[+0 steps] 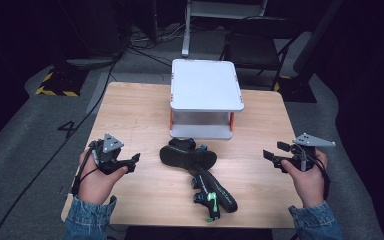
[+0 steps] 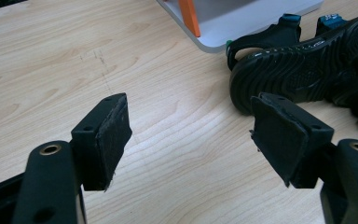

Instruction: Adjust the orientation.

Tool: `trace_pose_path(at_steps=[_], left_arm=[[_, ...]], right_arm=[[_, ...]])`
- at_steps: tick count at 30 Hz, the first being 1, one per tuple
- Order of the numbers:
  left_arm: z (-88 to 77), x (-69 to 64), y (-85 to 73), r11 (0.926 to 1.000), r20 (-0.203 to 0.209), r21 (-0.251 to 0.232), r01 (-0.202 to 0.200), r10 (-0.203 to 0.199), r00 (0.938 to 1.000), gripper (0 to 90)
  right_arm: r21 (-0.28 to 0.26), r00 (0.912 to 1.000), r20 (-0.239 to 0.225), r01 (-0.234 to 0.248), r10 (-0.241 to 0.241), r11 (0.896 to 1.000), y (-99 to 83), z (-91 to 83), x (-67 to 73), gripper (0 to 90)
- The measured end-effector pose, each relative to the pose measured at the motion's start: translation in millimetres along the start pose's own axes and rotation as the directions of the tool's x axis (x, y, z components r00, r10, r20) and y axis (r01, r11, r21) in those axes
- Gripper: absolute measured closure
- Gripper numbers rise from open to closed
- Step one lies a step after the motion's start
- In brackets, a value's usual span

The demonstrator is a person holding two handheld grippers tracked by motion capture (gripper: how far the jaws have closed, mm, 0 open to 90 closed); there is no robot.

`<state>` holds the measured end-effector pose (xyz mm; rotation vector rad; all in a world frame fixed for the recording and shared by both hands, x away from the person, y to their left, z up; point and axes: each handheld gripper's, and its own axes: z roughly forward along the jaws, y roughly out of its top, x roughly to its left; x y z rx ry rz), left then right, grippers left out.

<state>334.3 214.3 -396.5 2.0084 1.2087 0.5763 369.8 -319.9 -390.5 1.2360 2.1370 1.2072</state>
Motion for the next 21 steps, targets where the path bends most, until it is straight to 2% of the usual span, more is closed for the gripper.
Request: trace_pose_path(at_steps=[21], left_arm=[[3.9, -1.9, 0.8, 0.9998, 0.032, -0.001, -0.018, 0.018, 0.9993, 27.8]], right_arm=[[-0.006, 1.0000, 0.001, 0.006, -0.006, 1.000, -1.2, -1.0, 1.2, 29.0]])
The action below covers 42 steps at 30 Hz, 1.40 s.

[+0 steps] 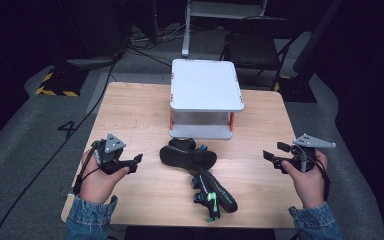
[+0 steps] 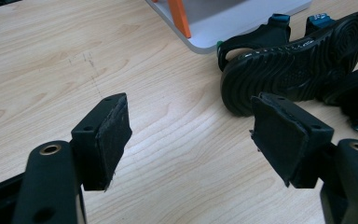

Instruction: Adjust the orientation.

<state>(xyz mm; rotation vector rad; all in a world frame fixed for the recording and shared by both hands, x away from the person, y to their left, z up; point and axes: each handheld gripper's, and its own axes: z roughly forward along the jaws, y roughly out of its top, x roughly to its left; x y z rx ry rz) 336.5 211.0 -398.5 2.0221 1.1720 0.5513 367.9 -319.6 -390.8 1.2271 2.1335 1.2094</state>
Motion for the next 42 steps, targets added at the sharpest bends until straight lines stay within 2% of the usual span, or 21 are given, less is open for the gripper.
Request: trace_pose_path(at_steps=[8, 12, 17, 19, 21, 24, 28, 33, 39, 42], left_arm=[[6.0, -0.6, 5.4, 1.0000, 0.019, -0.007, -0.004, 0.004, 0.9998, 27.8], [15.1, -2.0, 10.8, 0.9997, 0.043, -0.003, -0.026, 0.026, 0.9987, 27.8], [36.7, -2.6, 14.9, 0.9983, 0.097, 0.000, -0.058, 0.057, 0.9937, 28.3], [41.0, -2.7, 15.5, 0.9979, 0.093, 0.001, -0.065, 0.064, 0.9936, 27.9], [52.0, -2.3, 17.2, 0.9973, 0.105, 0.004, -0.073, 0.073, 0.9919, 26.7], [59.0, -2.3, 18.4, 0.9967, 0.116, 0.008, -0.081, 0.079, 0.9901, 23.2], [80.5, -6.7, 20.7, 0.9978, 0.168, 0.024, -0.061, 0.056, 0.9842, 22.9], [98.0, -6.3, 21.7, 0.9940, 0.208, 0.031, -0.105, 0.097, 0.9733, 21.1], [112.6, -5.7, 19.7, 0.9900, 0.229, 0.067, -0.124, 0.106, 0.9676, 18.4], [118.3, -7.2, 18.6, 0.9906, 0.233, 0.077, -0.113, 0.092, 0.9680, 17.4]], right_arm=[[0.012, 1.0000, 0.008, -0.004, 0.004, 1.000, -6.2, -2.6, -1.2, 29.1], [0.013, 0.9996, 0.022, -0.020, 0.020, 1.000, -11.3, -6.2, -3.7, 29.0], [0.019, 0.9990, 0.037, -0.027, 0.026, 0.999, -20.1, -12.0, -7.0, 28.9], [0.021, 0.9986, 0.045, -0.029, 0.028, 0.999, -23.4, -14.0, -8.0, 28.8], [0.023, 0.9983, 0.051, -0.031, 0.030, 0.999, -26.2, -15.8, -8.7, 28.6], [0.025, 0.9981, 0.054, -0.032, 0.030, 0.999, -29.5, -18.0, -9.8, 28.6], [0.033, 0.9966, 0.071, -0.044, 0.041, 0.998, -37.6, -23.9, -11.3, 28.6], [0.038, 0.9947, 0.089, -0.056, 0.052, 0.998, -43.6, -29.6, -12.9, 28.6], [0.042, 0.9926, 0.104, -0.068, 0.063, 0.997, -49.5, -33.4, -15.2, 28.6], [0.047, 0.9927, 0.103, -0.068, 0.063, 0.997, -50.9, -34.0, -15.3, 28.6]])
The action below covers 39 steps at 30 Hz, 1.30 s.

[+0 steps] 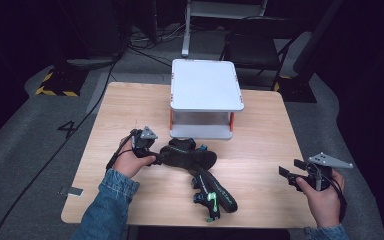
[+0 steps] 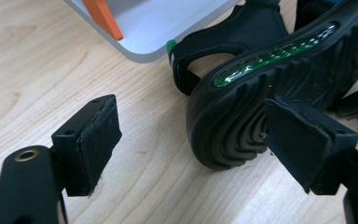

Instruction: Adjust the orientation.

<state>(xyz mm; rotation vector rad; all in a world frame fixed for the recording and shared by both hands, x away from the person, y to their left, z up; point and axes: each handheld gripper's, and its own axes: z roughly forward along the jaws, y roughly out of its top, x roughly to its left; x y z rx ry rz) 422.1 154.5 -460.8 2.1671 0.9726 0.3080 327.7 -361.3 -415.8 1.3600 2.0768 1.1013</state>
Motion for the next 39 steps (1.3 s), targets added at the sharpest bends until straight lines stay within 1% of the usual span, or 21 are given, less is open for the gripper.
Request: trace_pose_path(at_steps=[1, 2, 4, 5, 6, 11, 12, 18, 19, 20, 21, 23, 24, 25, 26, 27, 30, 33, 35, 36, 39], left_arm=[[5.4, 1.3, -1.1, 1.0000, 0.025, -0.001, -0.008, 0.008, 0.9996, 15.4], [5.4, 1.3, -1.1, 1.0000, 0.025, -0.001, -0.008, 0.008, 0.9996, 15.7], [13.2, 1.0, -2.9, 0.9991, 0.067, 0.006, -0.043, 0.042, 0.9969, 15.2], [15.9, -0.2, -3.1, 0.9978, 0.060, 0.013, -0.066, 0.065, 0.9961, 16.0], [17.4, -0.7, -3.3, 0.9979, 0.065, -0.001, -0.065, 0.065, 0.9958, 17.0], [19.8, -0.4, -2.8, 0.9967, 0.068, -0.017, -0.079, 0.080, 0.9945, 18.3], [20.0, 0.1, -3.3, 0.9965, 0.076, -0.023, -0.081, 0.082, 0.9937, 19.0], [18.0, -1.2, -3.7, 0.9955, 0.085, -0.025, -0.091, 0.093, 0.9920, 24.9], [16.9, -2.4, -3.4, 0.9952, 0.090, -0.016, -0.097, 0.098, 0.9911, 24.9], [15.3, -5.6, -2.1, 0.9934, 0.113, -0.022, -0.113, 0.115, 0.9869, 23.7], [14.7, -7.4, -0.8, 0.9923, 0.119, -0.028, -0.121, 0.123, 0.9853, 22.8], [15.3, -9.4, 0.1, 0.9919, 0.127, -0.033, -0.123, 0.126, 0.9839, 22.5], [19.7, -12.8, 0.6, 0.9899, 0.118, -0.025, -0.139, 0.141, 0.9829, 20.7], [19.7, -12.8, 0.6, 0.9899, 0.118, -0.025, -0.139, 0.141, 0.9829, 20.1], [24.8, -15.1, -0.1, 0.9880, 0.108, -0.006, -0.155, 0.154, 0.9821, 20.1], [33.2, -18.5, -1.6, 0.9842, 0.087, 0.027, -0.175, 0.172, 0.9812, 18.7], [43.1, -22.1, -2.9, 0.9739, 0.086, 0.057, -0.220, 0.214, 0.9730, 11.9], [45.4, -21.3, -2.8, 0.9736, 0.099, 0.060, -0.220, 0.214, 0.9718, 10.8], [44.3, -18.3, -1.7, 0.9712, 0.115, 0.063, -0.230, 0.221, 0.9684, 12.8], [42.6, -17.3, -1.3, 0.9711, 0.121, 0.069, -0.228, 0.219, 0.9682, 14.8], [39.2, -15.0, -0.2, 0.9777, 0.142, 0.070, -0.198, 0.187, 0.9721, 18.5]], right_arm=[[0.001, 1.0000, 0.005, -0.004, 0.004, 1.000, -1.0, 0.3, 0.3, 28.6], [0.001, 1.0000, 0.005, -0.004, 0.004, 1.000, -1.0, 0.3, 0.3, 28.6], [0.008, 1.0000, 0.001, -0.001, 0.001, 1.000, -2.5, 1.1, 0.7, 28.6], [0.011, 1.0000, 0.000, 0.000, 0.000, 1.000, -2.8, 1.2, 1.0, 28.6], [0.014, 1.0000, 0.001, -0.001, 0.001, 1.000, -3.0, 1.2, 1.6, 28.6], [0.020, 1.0000, -0.002, 0.006, -0.006, 1.000, -4.1, 2.4, 3.7, 28.6], [0.021, 1.0000, -0.003, 0.009, -0.009, 1.000, -4.2, 3.2, 4.0, 28.6], [0.029, 0.9998, -0.012, 0.015, -0.014, 0.999, -4.3, 6.3, 5.5, 28.6], [0.029, 0.9998, -0.012, 0.015, -0.014, 0.999, -4.3, 6.3, 5.5, 28.6], [0.030, 0.9997, -0.017, 0.020, -0.019, 0.999, -4.1, 6.9, 5.1, 28.6], [0.030, 0.9997, -0.018, 0.019, -0.019, 0.999, -4.0, 7.0, 5.1, 28.6], [0.029, 0.9997, -0.019, 0.015, -0.014, 0.999, -3.8, 7.1, 5.3, 28.6], [0.030, 0.9996, -0.023, 0.014, -0.014, 0.999, -3.8, 7.9, 5.3, 28.6], [0.030, 0.9996, -0.023, 0.014, -0.014, 0.999, -3.8, 7.9, 5.3, 28.6], [0.031, 0.9996, -0.023, 0.015, -0.014, 0.999, -4.0, 8.3, 5.3, 28.6], [0.036, 0.9994, -0.030, 0.016, -0.015, 0.999, -4.8, 10.0, 5.3, 28.6], [0.039, 0.9994, -0.034, 0.013, -0.012, 0.999, -5.7, 10.8, 5.8, 28.6], [0.039, 0.9994, -0.035, 0.010, -0.008, 0.999, -6.5, 10.1, 5.8, 28.6], [0.039, 0.9994, -0.033, 0.005, -0.003, 0.999, -7.9, 9.0, 4.2, 28.6], [0.039, 0.9995, -0.031, 0.001, 0.000, 0.999, -8.1, 8.8, 4.2, 28.6], [0.040, 0.9994, -0.035, 0.003, -0.001, 0.999, -8.2, 9.0, 4.5, 28.6]])
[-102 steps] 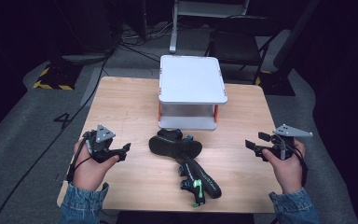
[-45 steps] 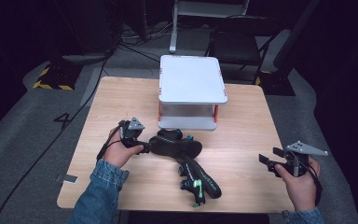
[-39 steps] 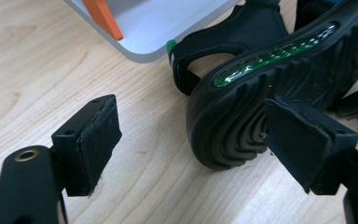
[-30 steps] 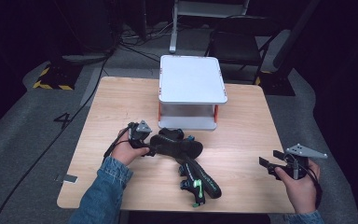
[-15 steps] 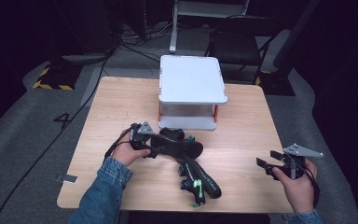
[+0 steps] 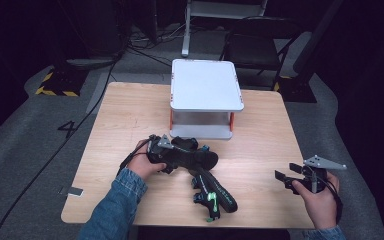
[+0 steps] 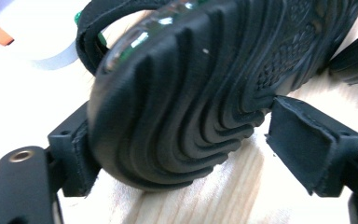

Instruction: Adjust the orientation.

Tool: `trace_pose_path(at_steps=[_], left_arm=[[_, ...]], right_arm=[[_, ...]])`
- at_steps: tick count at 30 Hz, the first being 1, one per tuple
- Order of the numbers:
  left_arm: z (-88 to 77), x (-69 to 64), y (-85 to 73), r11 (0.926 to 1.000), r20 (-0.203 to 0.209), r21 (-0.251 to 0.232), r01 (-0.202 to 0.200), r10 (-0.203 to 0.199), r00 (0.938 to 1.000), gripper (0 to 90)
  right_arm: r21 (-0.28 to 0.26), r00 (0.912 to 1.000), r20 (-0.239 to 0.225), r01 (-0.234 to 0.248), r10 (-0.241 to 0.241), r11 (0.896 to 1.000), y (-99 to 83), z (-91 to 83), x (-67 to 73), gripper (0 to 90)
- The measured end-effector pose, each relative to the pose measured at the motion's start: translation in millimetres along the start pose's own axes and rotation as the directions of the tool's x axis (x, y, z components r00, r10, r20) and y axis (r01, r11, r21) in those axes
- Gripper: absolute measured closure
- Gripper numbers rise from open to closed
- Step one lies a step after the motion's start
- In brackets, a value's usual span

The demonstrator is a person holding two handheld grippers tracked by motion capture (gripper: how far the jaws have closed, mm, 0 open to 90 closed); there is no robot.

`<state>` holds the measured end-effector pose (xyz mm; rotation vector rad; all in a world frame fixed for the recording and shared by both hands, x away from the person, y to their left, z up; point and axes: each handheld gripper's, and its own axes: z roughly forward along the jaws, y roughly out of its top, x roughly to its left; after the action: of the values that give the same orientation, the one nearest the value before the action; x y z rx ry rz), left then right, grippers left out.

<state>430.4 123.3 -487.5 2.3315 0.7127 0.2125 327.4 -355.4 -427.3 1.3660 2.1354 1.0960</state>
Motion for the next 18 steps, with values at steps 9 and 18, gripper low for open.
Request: trace_pose_path(at_steps=[9, 18], left_arm=[[-32.5, 2.6, 1.2, 0.9933, 0.071, -0.073, 0.090, -0.085, 0.9939, 41.4], [-51.8, -7.1, -2.3, 0.9910, 0.010, -0.109, 0.077, -0.076, 0.9970, 46.1]], right_arm=[[0.000, 0.9997, -0.016, 0.018, -0.018, 1.000, 4.7, 5.3, 3.6, 28.6], [0.003, 0.9983, -0.048, 0.035, -0.035, 0.999, 13.0, 14.4, 9.6, 28.6]])
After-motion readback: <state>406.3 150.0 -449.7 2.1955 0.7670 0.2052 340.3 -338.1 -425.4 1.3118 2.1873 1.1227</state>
